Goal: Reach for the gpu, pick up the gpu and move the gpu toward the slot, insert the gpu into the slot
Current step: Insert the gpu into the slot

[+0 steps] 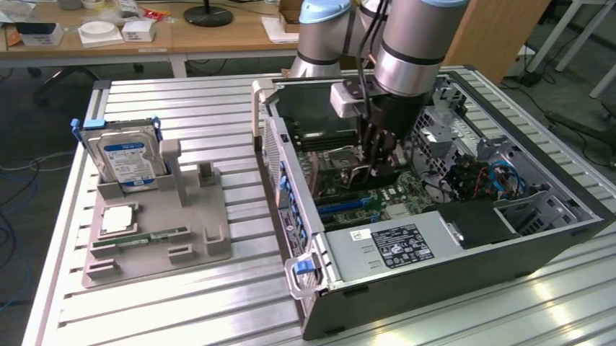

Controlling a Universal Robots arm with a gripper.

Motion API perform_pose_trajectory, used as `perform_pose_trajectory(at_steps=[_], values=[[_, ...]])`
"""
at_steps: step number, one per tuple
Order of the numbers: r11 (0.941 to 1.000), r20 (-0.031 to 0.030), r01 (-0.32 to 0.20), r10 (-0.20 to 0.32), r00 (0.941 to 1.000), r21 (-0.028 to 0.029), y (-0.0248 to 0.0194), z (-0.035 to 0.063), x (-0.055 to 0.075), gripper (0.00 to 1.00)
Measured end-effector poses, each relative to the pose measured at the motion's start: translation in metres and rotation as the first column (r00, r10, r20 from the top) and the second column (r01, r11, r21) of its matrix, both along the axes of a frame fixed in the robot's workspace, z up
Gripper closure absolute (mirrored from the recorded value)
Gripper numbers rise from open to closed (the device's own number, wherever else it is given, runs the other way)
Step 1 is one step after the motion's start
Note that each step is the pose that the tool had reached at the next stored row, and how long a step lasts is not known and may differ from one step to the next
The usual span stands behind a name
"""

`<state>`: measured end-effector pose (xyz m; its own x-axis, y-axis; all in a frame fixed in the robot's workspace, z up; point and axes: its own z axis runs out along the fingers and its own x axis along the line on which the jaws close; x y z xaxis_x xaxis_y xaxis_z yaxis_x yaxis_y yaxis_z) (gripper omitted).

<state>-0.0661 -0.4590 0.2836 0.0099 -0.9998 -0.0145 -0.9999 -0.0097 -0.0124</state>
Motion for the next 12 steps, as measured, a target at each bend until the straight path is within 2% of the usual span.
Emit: perform_pose_trajectory(at_steps=[12], values=[[1.0, -0.0001, 0.0, 0.0, 1.0, -0.0001, 0.0, -0.0155, -0.01, 0.74]])
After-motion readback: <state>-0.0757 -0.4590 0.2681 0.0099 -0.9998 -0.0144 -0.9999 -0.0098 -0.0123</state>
